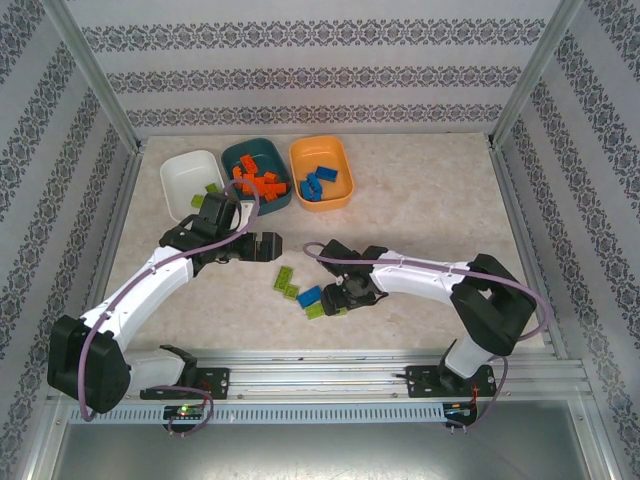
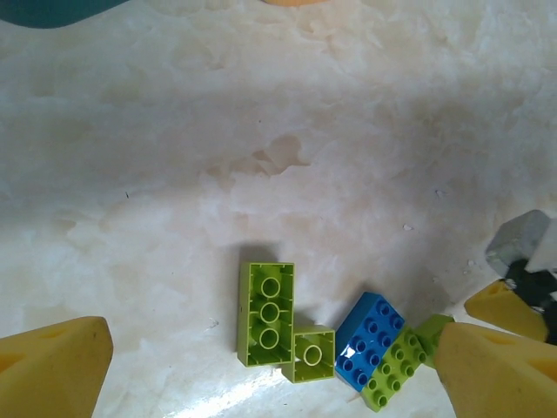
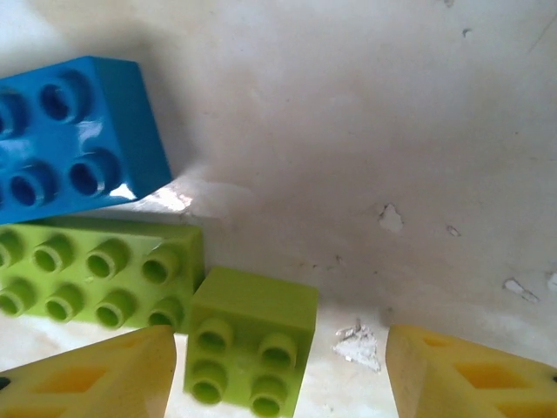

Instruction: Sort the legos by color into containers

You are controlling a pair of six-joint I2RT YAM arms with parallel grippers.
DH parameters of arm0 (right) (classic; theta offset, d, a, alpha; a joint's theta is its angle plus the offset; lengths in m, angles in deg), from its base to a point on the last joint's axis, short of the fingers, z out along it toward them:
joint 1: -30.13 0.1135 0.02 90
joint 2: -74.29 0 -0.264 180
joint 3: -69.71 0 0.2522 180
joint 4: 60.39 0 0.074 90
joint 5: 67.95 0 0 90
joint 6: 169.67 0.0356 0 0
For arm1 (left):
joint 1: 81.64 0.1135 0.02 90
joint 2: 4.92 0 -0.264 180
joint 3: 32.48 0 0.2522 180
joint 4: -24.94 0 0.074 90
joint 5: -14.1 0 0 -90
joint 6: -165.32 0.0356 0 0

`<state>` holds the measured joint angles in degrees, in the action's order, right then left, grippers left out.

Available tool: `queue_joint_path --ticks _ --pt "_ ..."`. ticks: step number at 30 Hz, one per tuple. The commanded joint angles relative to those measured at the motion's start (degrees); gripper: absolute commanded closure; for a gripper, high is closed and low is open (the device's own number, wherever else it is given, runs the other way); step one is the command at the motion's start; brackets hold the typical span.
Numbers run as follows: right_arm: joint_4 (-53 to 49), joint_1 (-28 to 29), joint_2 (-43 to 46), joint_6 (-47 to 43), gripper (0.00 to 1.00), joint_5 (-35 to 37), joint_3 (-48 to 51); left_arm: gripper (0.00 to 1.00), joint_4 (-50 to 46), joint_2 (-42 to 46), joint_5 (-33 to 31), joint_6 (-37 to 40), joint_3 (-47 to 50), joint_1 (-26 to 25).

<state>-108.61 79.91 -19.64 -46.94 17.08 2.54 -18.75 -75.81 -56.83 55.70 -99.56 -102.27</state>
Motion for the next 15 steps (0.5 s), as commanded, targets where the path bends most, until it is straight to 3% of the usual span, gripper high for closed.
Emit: queue_joint_path --ticks 1,10,15 --pt "0.19 0.58 -2.01 0.76 0.38 1.87 -0.17 0.03 -0.7 0.87 0.33 -0.86 1.26 -0.14" --pt "0.14 -0.2 -0.42 1.76 0.62 4.51 1.44 0.01 -0.38 0.45 0.1 -0.67 1.46 -0.16" --pt "0.13 -1.21 1.6 1.77 0.66 4.19 1.82 0.01 -0.49 0.84 0.5 -0.83 1.57 0.19"
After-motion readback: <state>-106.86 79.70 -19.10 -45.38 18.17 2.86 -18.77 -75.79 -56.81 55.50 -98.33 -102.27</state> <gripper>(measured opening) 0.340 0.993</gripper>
